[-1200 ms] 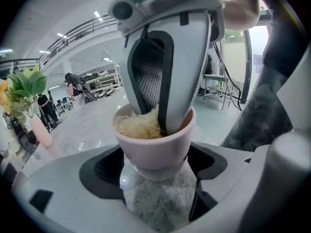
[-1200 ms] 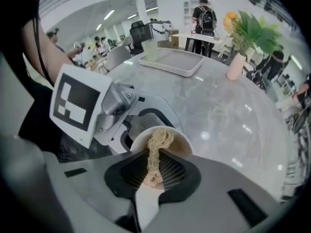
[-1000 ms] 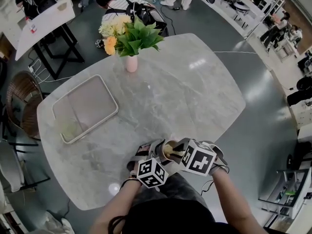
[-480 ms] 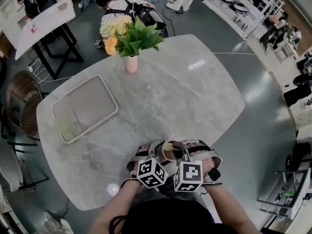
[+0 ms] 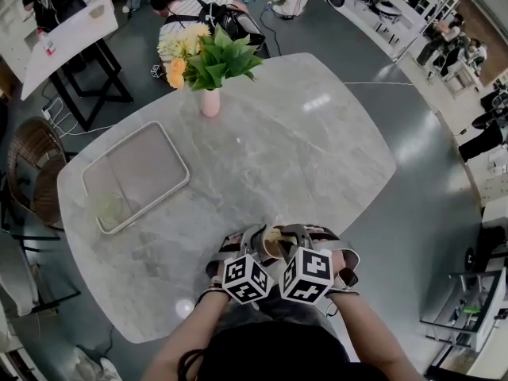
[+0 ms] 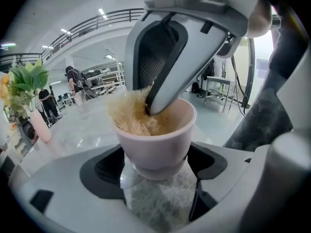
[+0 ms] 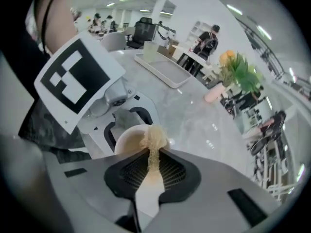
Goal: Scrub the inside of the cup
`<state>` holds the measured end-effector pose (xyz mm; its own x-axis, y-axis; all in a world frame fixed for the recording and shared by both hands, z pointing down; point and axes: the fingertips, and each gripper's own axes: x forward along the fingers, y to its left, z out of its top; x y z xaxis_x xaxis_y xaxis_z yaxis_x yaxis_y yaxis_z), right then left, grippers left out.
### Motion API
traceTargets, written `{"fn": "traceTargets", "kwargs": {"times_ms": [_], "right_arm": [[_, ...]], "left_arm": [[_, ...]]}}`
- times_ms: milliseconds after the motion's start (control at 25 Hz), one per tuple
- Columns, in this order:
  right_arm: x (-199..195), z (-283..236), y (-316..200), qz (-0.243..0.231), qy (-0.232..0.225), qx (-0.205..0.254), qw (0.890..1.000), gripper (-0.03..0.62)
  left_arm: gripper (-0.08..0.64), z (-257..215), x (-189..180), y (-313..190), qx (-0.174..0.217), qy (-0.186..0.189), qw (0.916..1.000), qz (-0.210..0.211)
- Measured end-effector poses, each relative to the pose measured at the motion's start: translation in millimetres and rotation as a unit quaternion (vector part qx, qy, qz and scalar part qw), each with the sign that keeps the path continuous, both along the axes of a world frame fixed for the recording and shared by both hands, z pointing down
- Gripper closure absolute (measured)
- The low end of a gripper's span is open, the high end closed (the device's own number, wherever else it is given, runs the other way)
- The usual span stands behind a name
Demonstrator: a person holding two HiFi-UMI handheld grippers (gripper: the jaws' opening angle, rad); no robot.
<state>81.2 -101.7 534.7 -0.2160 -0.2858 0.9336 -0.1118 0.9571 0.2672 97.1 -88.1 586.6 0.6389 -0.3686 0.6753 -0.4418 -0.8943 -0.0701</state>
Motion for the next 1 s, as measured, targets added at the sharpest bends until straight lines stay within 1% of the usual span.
{"fn": "traceTargets", "kwargs": {"times_ms": [80, 240, 320, 400, 480, 560, 640, 680, 720, 760, 800, 840, 880, 920, 960, 1000], "right_arm": [[-1, 7, 4, 0.024, 0.005, -0.052, 0.998, 0.532], [-6, 20, 10, 0.032, 0.037, -0.109, 0.993, 0.532], [-8, 20, 14, 0.051, 0.028, -0.154, 0.986, 0.532], [-12, 16, 19, 0.077, -0.012, -0.206, 0.976, 0.532], [-12, 9, 21, 0.113, -0.075, -0.242, 0.961, 0.532], [-10, -4, 20, 0.154, -0.142, -0.264, 0.941, 0.532], [-7, -19, 16, 0.182, -0.194, -0.281, 0.922, 0.532], [-5, -26, 14, 0.191, -0.211, -0.284, 0.916, 0.532], [-2, -31, 11, 0.196, -0.220, -0.281, 0.913, 0.532], [2, -35, 7, 0.195, -0.220, -0.268, 0.917, 0.532], [5, -37, 4, 0.183, -0.211, -0.245, 0.928, 0.532], [7, -37, 2, 0.156, -0.189, -0.215, 0.945, 0.532], [7, -34, 2, 0.111, -0.157, -0.179, 0.965, 0.532], [5, -28, 4, 0.052, -0.116, -0.143, 0.982, 0.532], [2, -20, 7, -0.016, -0.071, -0.107, 0.992, 0.532], [0, -11, 9, -0.088, -0.023, -0.072, 0.993, 0.532]], "left_arm": [[0.152, 0, 0, 0, -0.001, 0.000, 1.0000, 0.000], [0.152, -1, 1, 0, 0.000, -0.001, 1.0000, 0.002], [0.152, -1, 2, 1, -0.001, -0.001, 1.0000, 0.003], [0.152, -1, 2, 1, -0.002, -0.001, 1.0000, 0.002], [0.152, 0, 1, 2, -0.004, -0.002, 1.0000, 0.001], [0.152, 0, 1, 2, -0.005, -0.002, 1.0000, 0.001], [0.152, 0, 1, 1, -0.007, -0.001, 1.0000, 0.001], [0.152, 1, 1, 1, -0.007, 0.000, 1.0000, 0.001], [0.152, 1, 1, 1, -0.008, 0.000, 1.0000, 0.000], [0.152, 1, 1, 1, -0.009, 0.001, 1.0000, 0.000], [0.152, 2, 1, 1, -0.009, 0.001, 1.0000, -0.001], [0.152, 2, 1, 0, -0.009, 0.001, 1.0000, -0.001], [0.152, 2, 1, 0, -0.009, 0.002, 1.0000, -0.001], [0.152, 2, 1, 0, -0.010, 0.002, 0.9999, -0.002], [0.152, 2, 1, 0, -0.010, 0.002, 0.9999, -0.002], [0.152, 2, 1, 0, -0.011, 0.002, 0.9999, -0.003]]}}
